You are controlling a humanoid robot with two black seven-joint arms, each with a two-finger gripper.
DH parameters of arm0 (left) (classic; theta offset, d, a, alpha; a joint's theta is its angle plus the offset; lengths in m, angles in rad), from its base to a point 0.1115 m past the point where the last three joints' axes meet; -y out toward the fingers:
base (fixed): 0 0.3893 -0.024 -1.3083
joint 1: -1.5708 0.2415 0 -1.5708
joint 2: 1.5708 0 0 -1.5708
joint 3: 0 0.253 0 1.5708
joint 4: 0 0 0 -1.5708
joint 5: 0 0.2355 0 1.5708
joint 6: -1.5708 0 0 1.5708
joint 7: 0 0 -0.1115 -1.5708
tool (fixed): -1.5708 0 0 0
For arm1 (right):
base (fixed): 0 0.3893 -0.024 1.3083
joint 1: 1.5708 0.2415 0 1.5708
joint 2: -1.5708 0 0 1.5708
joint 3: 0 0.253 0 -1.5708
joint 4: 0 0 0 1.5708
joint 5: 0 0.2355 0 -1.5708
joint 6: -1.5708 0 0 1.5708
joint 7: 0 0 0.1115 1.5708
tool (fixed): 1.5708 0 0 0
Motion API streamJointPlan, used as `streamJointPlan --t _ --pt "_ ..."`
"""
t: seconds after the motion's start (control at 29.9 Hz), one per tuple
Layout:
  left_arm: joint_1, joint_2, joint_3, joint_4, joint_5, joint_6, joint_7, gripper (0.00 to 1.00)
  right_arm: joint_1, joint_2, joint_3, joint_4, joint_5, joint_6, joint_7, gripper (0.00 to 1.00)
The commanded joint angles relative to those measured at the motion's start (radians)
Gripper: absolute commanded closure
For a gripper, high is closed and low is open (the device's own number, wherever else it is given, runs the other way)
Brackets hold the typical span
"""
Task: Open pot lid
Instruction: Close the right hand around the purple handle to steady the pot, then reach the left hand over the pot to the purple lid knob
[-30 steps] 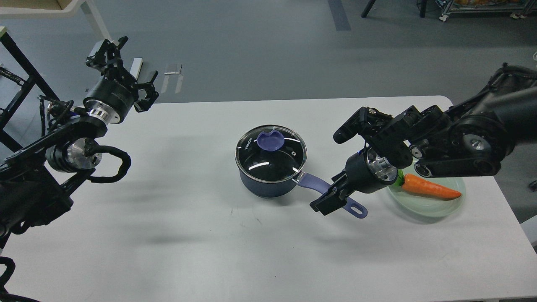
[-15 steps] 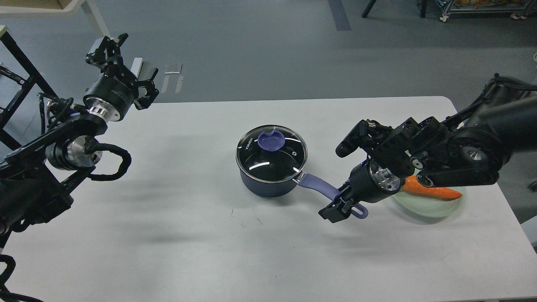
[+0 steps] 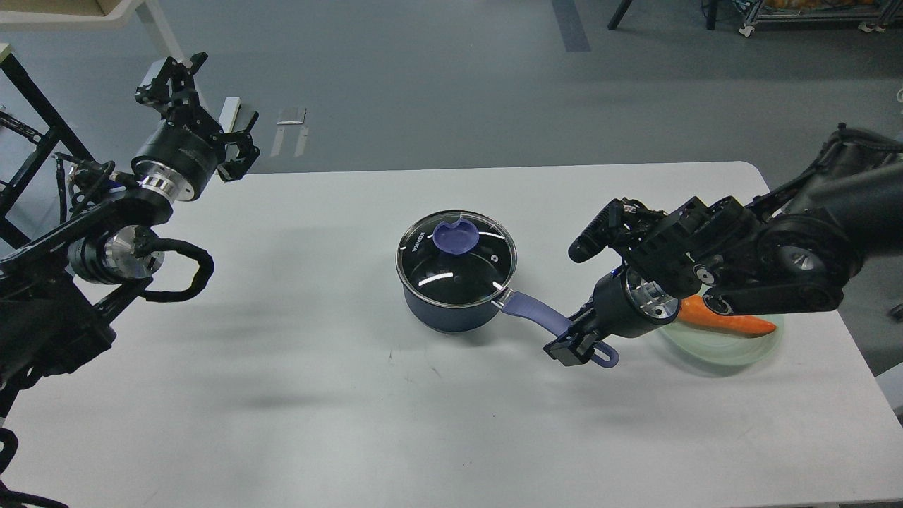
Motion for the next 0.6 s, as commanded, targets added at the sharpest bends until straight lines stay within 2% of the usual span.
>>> streamJointPlan --t 0.0,0.13,0.37,0.47,0.57 --pt "-0.002 0.000 0.000 -0.001 0.000 -0.001 0.003 0.01 0.000 0.000 0.001 0.001 0.003 0.000 -0.019 0.54" --pt "-0.002 0.001 0.000 -0.003 0.000 -0.001 0.007 0.01 0.005 -0.003 0.001 0.004 0.008 0.002 -0.036 0.57" --pt "-0.009 -0.001 0.000 -0.003 0.006 -0.001 0.009 0.01 0.005 -0.018 0.007 0.017 0.012 0.011 -0.036 0.74" --pt "-0.025 0.000 0.006 -0.003 0.066 -0.009 0.033 0.01 0.005 -0.024 0.012 0.019 0.012 0.015 -0.034 0.78" --pt "-0.043 0.000 0.006 -0.024 0.172 -0.009 0.038 0.01 0.005 -0.024 0.015 0.019 0.017 0.015 -0.034 0.80"
